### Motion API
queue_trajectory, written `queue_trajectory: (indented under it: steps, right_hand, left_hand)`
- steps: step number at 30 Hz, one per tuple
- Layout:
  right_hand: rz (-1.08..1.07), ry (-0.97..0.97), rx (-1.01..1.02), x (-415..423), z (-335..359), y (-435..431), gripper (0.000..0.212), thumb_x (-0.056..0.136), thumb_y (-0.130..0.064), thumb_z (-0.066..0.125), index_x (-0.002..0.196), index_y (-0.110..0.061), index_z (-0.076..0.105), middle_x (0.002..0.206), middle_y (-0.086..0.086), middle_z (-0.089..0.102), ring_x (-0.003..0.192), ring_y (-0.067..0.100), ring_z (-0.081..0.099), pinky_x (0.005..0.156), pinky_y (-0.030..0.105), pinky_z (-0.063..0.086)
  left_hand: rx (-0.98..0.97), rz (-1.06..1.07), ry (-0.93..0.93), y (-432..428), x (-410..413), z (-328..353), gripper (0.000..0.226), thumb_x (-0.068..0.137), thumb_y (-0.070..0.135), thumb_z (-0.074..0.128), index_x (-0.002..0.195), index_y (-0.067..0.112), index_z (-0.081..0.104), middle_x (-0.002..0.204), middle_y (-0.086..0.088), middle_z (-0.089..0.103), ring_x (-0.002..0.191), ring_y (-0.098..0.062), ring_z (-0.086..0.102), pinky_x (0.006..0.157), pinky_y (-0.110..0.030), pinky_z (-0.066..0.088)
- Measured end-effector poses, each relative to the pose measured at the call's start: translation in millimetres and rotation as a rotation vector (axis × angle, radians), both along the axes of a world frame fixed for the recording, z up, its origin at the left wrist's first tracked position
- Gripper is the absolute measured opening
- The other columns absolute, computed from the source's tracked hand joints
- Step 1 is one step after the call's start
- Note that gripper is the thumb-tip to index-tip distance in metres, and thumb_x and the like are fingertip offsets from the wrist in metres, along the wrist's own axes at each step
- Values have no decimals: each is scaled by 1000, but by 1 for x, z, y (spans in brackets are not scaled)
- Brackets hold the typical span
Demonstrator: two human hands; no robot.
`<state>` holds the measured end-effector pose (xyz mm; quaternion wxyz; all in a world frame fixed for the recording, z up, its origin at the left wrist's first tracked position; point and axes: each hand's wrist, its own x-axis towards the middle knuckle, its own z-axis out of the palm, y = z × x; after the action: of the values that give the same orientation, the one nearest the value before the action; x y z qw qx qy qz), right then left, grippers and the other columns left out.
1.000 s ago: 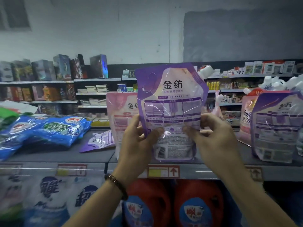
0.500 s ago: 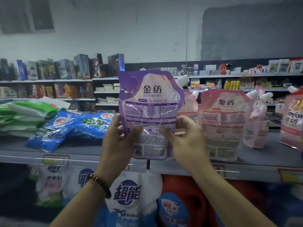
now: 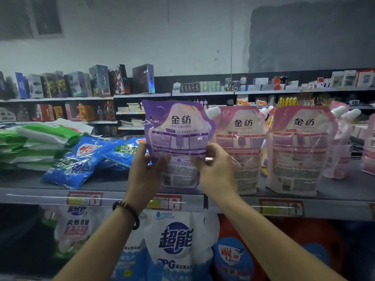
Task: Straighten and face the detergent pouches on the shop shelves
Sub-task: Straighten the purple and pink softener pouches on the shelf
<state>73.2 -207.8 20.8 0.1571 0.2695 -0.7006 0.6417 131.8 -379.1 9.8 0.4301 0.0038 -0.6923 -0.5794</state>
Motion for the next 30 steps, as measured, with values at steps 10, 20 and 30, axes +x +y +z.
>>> queue_trajectory:
  steps: [10, 20, 30]
  right_hand:
    - [-98, -12, 78, -6, -9, -15, 19, 95, -18, 79, 106, -28, 67, 98, -17, 72, 91, 3, 68, 82, 30, 58]
    - [-116, 7, 260, -7, -4, -13, 9, 104, -27, 65, 113, -22, 66, 100, -9, 71, 85, 3, 64, 80, 30, 55]
    - [-14, 19, 267, 9, -8, 7, 25, 101, -24, 67, 122, -34, 57, 104, -23, 62, 94, -3, 60, 77, 6, 43]
  left_hand:
    - [-40, -7, -44, -14, -11, -12, 26, 99, 3, 69, 108, 24, 56, 111, -8, 75, 100, -23, 75, 75, -37, 65]
    - [99, -62, -154, -11, -18, -13, 22, 97, 14, 73, 110, 16, 55, 107, -12, 75, 97, -27, 75, 73, -41, 66]
    - [37, -30, -212, -4, -6, -19, 32, 100, 32, 68, 126, 17, 55, 114, -6, 73, 101, -23, 76, 78, -40, 67]
